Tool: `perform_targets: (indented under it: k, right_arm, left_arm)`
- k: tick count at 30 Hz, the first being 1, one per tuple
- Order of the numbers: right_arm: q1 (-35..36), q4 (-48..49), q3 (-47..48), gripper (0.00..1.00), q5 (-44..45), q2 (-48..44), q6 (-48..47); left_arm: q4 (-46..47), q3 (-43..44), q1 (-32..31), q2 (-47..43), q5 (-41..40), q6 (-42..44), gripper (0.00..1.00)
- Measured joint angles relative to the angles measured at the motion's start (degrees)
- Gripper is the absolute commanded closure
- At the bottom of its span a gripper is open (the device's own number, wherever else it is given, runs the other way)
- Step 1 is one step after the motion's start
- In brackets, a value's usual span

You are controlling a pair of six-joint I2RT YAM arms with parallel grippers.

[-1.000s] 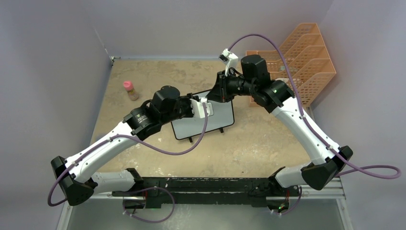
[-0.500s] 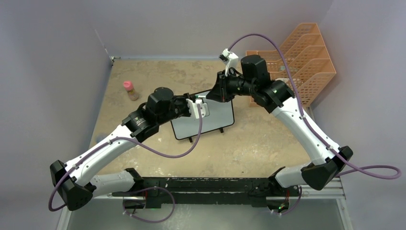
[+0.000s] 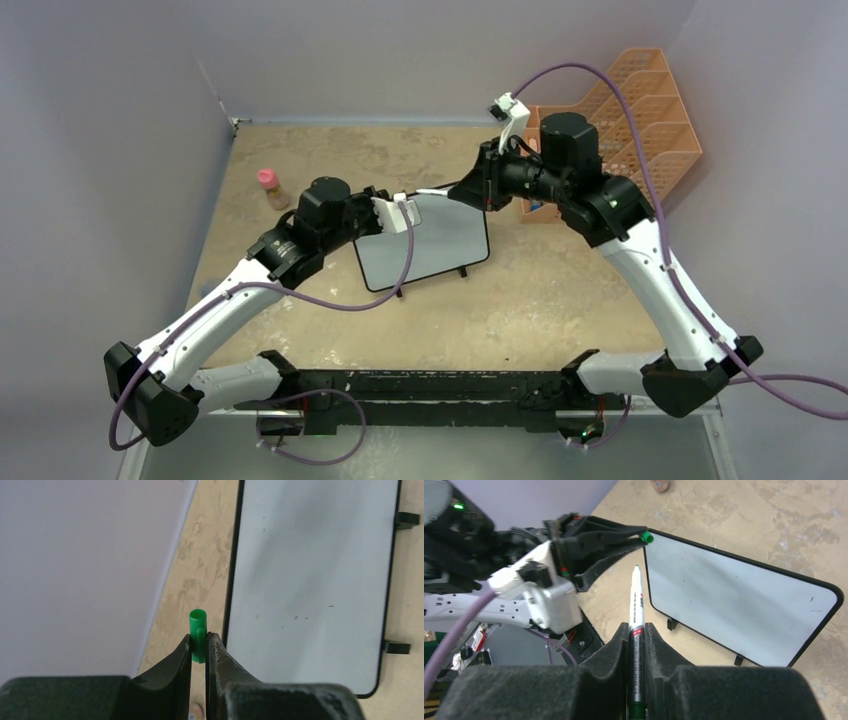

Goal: Write a sentence on the whiteboard
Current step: Open the whiteboard marker at the center of the board.

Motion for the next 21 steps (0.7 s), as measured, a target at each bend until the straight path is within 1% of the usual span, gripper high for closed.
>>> perform_targets:
  k: [5, 13, 17, 21]
  right_arm:
    - [-0.13, 0.63, 1.18, 1.0, 0.13, -2.38, 0.57]
    - [-0.13, 2.38, 0.35, 1.0, 2.16, -2.49, 0.98]
    - [-0.13, 5.6, -3.28, 1.0, 4.87, -3.5, 1.14]
    - [-0.13, 9.33, -8.52, 1.0, 8.74, -5.92, 1.18]
  left_arm:
    - [-2.16, 0.0, 0.24, 0.04, -0.22, -2.51, 1.0]
    - [-3.15, 0.02, 0.17, -1.57, -2.8, -7.43, 1.0]
    - [-5.25, 0.61, 0.37, -1.73, -4.63, -12.46, 1.0]
    - [-10.01, 1.75, 0.5, -1.57, -4.04, -18.03, 1.0]
